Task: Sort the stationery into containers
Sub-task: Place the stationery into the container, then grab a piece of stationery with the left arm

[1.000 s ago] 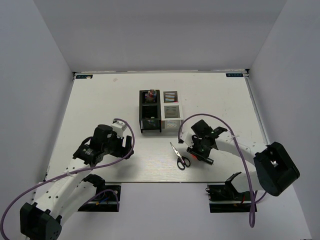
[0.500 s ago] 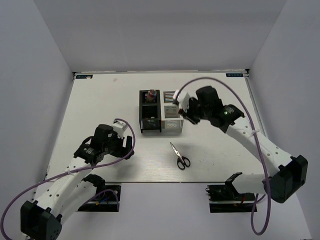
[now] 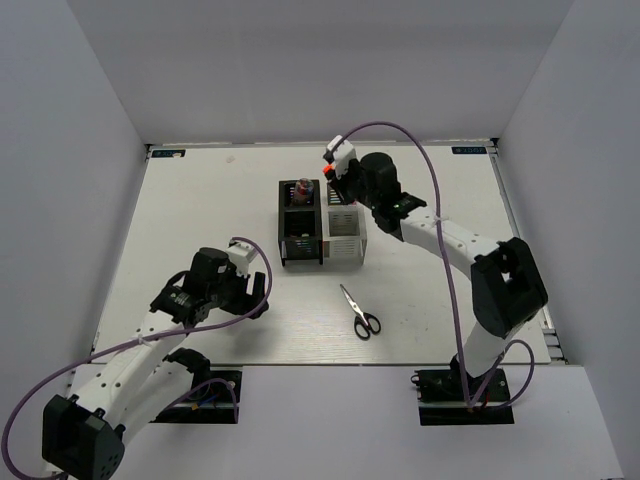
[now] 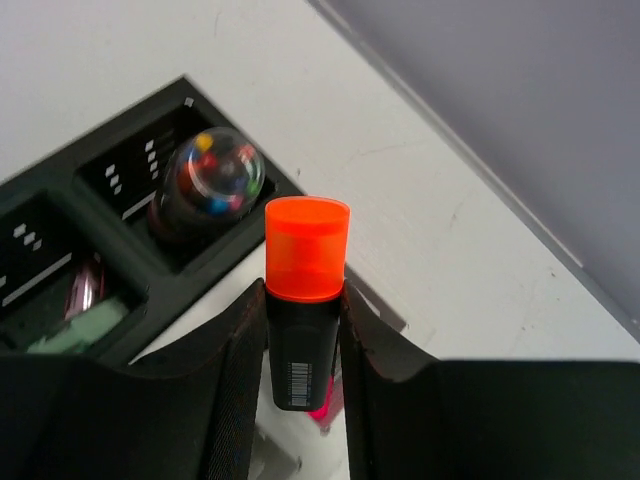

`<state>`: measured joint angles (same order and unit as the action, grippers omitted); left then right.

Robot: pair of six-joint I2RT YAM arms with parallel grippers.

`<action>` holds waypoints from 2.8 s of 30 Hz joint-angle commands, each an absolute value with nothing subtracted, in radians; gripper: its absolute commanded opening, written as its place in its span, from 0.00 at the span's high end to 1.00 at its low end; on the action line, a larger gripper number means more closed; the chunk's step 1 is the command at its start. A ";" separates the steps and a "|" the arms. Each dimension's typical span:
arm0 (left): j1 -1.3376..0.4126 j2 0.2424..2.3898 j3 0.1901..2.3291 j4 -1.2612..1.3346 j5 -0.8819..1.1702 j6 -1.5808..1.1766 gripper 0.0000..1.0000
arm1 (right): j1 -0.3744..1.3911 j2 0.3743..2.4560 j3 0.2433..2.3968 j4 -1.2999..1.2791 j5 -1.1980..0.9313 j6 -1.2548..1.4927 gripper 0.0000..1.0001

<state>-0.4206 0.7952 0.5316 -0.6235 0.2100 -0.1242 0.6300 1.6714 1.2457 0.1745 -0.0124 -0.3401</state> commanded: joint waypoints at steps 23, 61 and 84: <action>-0.417 0.807 0.531 -0.620 0.222 -0.107 0.12 | 0.515 1.853 1.226 0.577 -0.155 -0.109 0.91; -1.140 1.653 1.258 -0.799 -0.400 -0.856 0.58 | 0.296 0.966 0.769 -0.583 -0.094 -0.206 0.80; -1.223 1.858 1.252 -0.629 -0.250 -1.229 0.50 | 0.210 0.917 0.716 -0.563 -0.129 -0.204 0.78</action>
<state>-1.2186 1.8729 1.2411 -0.6437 -0.2508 -1.1763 0.2214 0.9367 0.7219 -0.5900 -0.1123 -0.2089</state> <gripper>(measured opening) 0.500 0.213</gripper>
